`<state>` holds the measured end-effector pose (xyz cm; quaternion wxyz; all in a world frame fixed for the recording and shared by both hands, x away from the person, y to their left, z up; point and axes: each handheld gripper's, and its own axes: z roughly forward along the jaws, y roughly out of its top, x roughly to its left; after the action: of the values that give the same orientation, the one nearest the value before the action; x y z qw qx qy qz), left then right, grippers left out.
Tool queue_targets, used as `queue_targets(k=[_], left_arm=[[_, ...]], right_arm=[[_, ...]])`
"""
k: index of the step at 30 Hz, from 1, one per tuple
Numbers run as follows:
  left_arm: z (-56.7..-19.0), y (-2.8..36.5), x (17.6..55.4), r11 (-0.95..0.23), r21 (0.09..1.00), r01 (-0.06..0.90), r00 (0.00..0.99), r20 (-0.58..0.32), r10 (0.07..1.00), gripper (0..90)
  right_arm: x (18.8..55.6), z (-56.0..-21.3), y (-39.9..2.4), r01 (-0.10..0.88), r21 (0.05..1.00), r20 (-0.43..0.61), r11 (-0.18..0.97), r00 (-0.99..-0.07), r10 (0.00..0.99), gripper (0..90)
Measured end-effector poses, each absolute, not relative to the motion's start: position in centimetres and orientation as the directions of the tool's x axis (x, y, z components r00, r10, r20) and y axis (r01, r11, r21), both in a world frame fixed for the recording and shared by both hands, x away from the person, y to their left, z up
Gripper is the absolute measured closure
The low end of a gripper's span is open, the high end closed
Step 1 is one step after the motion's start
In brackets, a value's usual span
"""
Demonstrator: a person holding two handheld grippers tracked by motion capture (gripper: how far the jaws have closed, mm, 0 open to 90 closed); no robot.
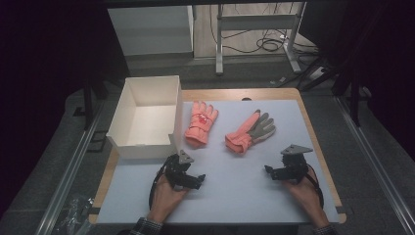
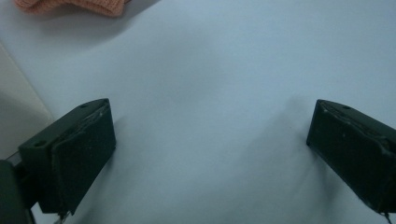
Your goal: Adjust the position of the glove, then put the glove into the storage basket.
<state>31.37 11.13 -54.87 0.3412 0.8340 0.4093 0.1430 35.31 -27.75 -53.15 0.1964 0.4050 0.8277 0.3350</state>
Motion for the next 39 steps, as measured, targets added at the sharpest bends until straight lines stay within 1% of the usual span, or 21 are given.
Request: queue_targets(k=[3, 10, 19, 24, 32, 35, 36, 39], left_arm=[[-54.9, 11.1, 31.4, -0.431, 0.687, 0.585, 0.624, -0.041, 0.781, 1.2], [-54.9, 11.1, 31.4, -0.431, 0.687, 0.585, 0.624, -0.041, 0.781, 1.2], [-54.9, 11.1, 31.4, -0.432, 0.687, 0.584, 0.624, -0.040, 0.781, 1.2], [-54.9, 11.2, 31.4, -0.438, 0.684, 0.583, 0.627, -0.036, 0.778, 1.2], [-54.9, 11.2, 31.4, -0.438, 0.684, 0.583, 0.627, -0.036, 0.779, 1.2], [-54.9, 11.2, 31.4, -0.438, 0.684, 0.583, 0.627, -0.036, 0.779, 1.2], [-54.9, 11.2, 31.4, -0.438, 0.684, 0.583, 0.626, -0.036, 0.779, 1.2], [-54.9, 11.2, 31.4, -0.438, 0.684, 0.583, 0.627, -0.036, 0.779, 1.2]], right_arm=[[35.3, -53.1, -27.7, 0.539, 0.713, -0.055, 0.448, -0.594, 0.803, 8.2], [35.4, -53.2, -27.7, 0.553, 0.705, -0.061, 0.444, -0.577, 0.814, 3.7], [35.4, -53.1, -27.7, 0.557, 0.704, -0.057, 0.441, -0.575, 0.816, 4.3], [35.3, -53.0, -27.6, 0.553, 0.707, -0.056, 0.442, -0.579, 0.813, 8.6], [35.5, -52.0, -27.2, 0.534, 0.725, -0.038, 0.436, -0.601, 0.799, 18.4], [35.7, -51.6, -27.1, 0.528, 0.731, -0.032, 0.433, -0.607, 0.794, 19.6], [36.1, -51.1, -27.0, 0.526, 0.738, -0.015, 0.423, -0.614, 0.789, 22.9], [36.6, -50.7, -26.8, 0.526, 0.740, -0.002, 0.419, -0.621, 0.784, 26.7]])
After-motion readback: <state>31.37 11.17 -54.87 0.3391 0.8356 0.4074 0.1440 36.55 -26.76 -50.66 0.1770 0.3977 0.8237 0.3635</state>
